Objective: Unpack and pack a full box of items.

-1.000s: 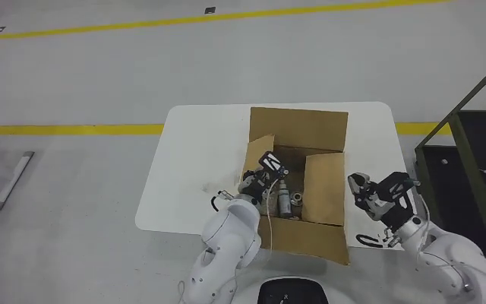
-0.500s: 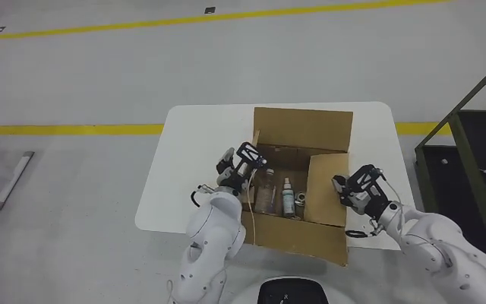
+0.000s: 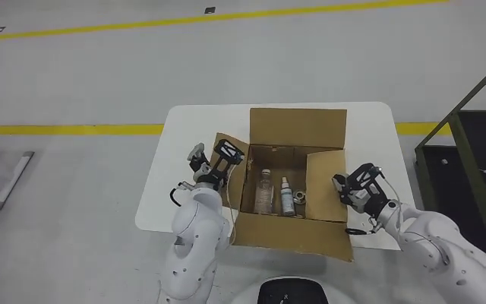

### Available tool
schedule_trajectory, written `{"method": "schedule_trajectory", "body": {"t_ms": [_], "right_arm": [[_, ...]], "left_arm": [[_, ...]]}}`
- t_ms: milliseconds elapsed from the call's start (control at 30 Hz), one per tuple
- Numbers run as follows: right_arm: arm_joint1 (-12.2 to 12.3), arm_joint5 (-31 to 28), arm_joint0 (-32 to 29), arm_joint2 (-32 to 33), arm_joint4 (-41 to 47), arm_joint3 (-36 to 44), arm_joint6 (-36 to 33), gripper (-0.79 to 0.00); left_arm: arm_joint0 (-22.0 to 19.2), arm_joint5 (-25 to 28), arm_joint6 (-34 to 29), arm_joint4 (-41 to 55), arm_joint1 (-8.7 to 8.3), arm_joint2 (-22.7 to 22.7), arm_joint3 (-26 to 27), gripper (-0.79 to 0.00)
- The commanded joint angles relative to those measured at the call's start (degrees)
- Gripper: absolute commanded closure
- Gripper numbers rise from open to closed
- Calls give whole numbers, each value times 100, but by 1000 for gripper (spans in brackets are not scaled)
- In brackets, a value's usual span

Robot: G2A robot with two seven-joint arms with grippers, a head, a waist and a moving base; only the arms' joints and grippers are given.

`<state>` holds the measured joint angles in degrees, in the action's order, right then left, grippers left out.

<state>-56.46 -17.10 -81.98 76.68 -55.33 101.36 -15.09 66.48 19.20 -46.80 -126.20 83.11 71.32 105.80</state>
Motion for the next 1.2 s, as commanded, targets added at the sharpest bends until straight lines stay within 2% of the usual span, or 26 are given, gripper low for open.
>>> {"method": "schedule_trajectory", "body": {"t_ms": [0, 233, 367, 533, 767, 867, 967, 1167], "right_arm": [[-7, -26, 20, 5, 49, -31, -13, 0], [-33, -91, 71, 28, 174, -121, -27, 0], [-52, -64, -18, 230, 524, -4, 427, 0], [-41, 131, -516, 944, 1043, 234, 1178, 0], [-44, 299, -1249, 1670, 1484, 31, 1498, 0], [-61, 322, -1364, 1718, 1509, -148, 1545, 0], [-83, 356, -1439, 1692, 1415, -247, 1649, 0], [-126, 553, -1503, 1520, 1023, -244, 1677, 0]], "left_arm": [[44, -33, 59, -102, -8, 6, -60, -785], [88, -236, 83, 84, 17, 34, -297, -785], [66, -306, 98, 245, 31, 68, -219, -785], [135, -393, 203, 939, 60, 186, 404, -785], [326, -154, 70, 1378, 57, 226, 1378, -785], [407, -98, 106, 1925, 80, 95, 1705, -785], [408, -100, -17, 3059, 137, -135, 1902, -785], [77, -261, -29, 4364, 244, -801, 1554, -785]]}}
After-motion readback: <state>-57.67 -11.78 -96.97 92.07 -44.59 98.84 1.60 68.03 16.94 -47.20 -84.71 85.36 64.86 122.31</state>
